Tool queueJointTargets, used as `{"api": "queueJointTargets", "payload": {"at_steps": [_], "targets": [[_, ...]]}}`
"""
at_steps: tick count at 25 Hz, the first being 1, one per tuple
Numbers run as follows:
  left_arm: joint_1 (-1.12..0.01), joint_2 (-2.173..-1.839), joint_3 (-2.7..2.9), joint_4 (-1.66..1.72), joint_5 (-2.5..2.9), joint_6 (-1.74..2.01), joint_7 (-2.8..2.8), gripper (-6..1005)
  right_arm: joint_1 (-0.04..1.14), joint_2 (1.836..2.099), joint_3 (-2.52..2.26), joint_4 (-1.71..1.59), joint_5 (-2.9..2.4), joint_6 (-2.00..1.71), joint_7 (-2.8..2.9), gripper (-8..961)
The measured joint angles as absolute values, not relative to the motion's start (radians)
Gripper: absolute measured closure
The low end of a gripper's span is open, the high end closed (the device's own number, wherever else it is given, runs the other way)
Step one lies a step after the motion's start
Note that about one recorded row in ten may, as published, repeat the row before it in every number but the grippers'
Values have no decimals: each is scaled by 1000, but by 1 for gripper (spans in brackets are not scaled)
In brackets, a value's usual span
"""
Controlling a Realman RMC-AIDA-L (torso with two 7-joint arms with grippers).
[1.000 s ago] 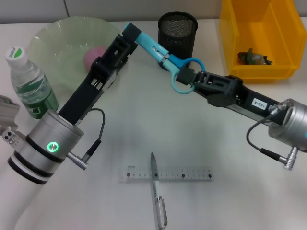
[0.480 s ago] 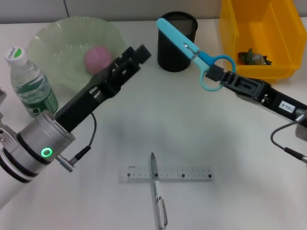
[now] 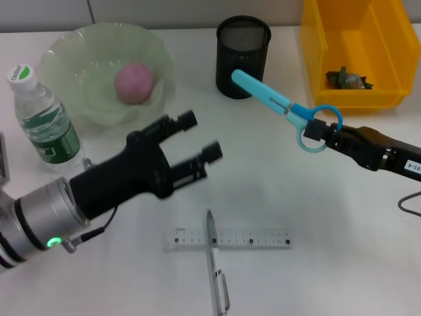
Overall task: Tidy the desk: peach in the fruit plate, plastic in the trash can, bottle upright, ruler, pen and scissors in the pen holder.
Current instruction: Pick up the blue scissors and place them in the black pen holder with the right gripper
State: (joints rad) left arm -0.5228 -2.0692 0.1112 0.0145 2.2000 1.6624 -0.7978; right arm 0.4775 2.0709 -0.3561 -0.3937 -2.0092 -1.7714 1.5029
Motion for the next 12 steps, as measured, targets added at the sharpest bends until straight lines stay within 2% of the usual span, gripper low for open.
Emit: {"api": "queueJointTargets", "payload": {"at_steps": [12], "targets": [[-488,-2069,103,62,2306,1639,-622,213,463,2072,-356,-434,-2034,-1674,1353,867]]}}
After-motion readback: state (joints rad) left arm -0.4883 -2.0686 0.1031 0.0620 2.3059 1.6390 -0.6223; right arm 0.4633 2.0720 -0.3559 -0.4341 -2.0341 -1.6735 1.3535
